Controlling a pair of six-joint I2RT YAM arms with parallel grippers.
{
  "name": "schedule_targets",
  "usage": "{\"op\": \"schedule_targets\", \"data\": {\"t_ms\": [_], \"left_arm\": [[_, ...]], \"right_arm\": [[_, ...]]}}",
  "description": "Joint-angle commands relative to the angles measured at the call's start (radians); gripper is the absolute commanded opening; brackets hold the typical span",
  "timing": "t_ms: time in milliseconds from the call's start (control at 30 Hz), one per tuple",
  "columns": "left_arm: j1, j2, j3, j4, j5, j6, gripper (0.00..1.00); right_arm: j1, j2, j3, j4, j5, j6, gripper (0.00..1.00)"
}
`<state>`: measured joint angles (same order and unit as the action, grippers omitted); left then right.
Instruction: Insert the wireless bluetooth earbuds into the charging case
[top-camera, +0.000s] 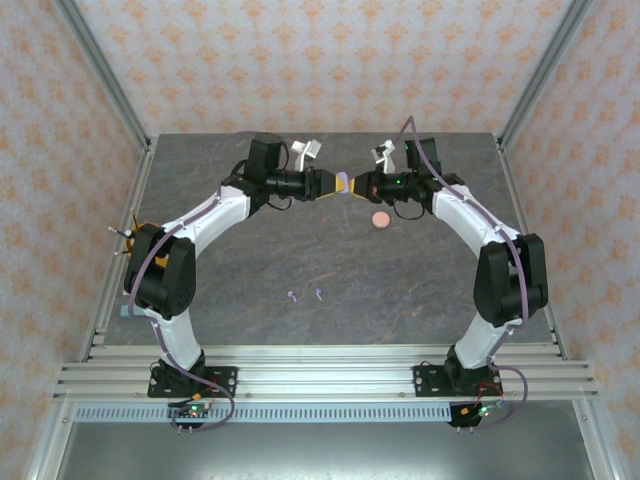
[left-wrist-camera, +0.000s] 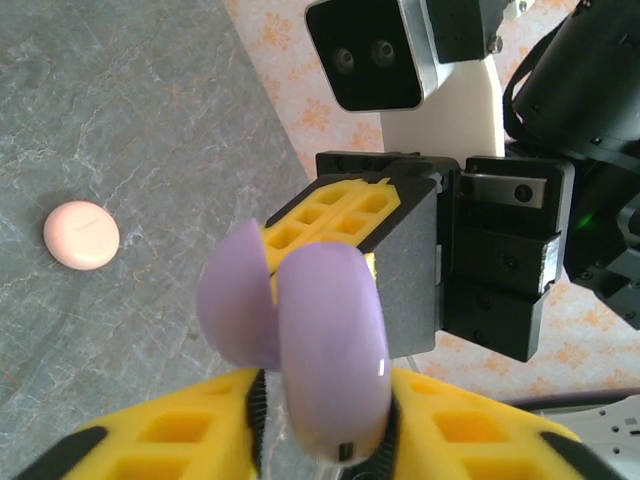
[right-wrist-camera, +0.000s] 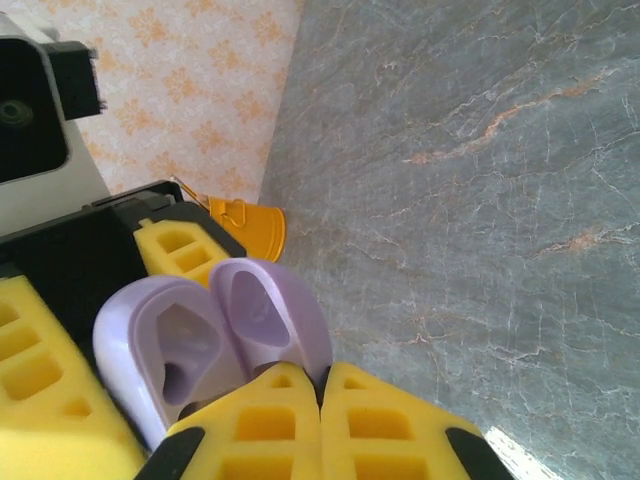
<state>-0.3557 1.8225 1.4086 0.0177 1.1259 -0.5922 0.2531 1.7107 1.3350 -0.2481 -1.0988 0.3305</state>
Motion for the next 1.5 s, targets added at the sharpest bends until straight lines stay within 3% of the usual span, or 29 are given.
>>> {"op": "schedule_targets", "data": {"t_ms": [0, 167, 400, 600, 933, 1200, 1467], "left_arm": [[-0.008, -0.005, 0.033, -0.036, -0.002, 0.04, 0.55], [0.011, -0.022, 0.072, -0.121, -0.021, 0.091, 0.76], [0.062, 0.034, 0.331, -0.641, -0.037, 0.431, 0.88], [0.095, 0.199, 0.534, -0.93, -0.006, 0.628, 0.88], [0.124, 0.377, 0.721, -1.047, 0.019, 0.705, 0.89], [0.135, 0.502, 0.852, -1.115, 0.092, 0.742, 0.84], [0.134, 0.567, 0.922, -1.137, 0.155, 0.755, 0.76]], "right_arm": [[-0.004, 0.006, 0.052, -0.05, 0.037, -0.05, 0.0], [-0.005, 0.028, 0.11, -0.185, 0.074, -0.148, 0.0], [0.0, 0.091, 0.256, -0.464, 0.213, -0.396, 0.0], [0.045, 0.177, 0.407, -0.609, 0.38, -0.565, 0.0], [0.124, 0.388, 0.744, -0.805, 0.542, -0.725, 0.0], [0.144, 0.499, 0.903, -0.87, 0.547, -0.751, 0.0], [0.145, 0.507, 0.924, -0.854, 0.465, -0.731, 0.0]]}}
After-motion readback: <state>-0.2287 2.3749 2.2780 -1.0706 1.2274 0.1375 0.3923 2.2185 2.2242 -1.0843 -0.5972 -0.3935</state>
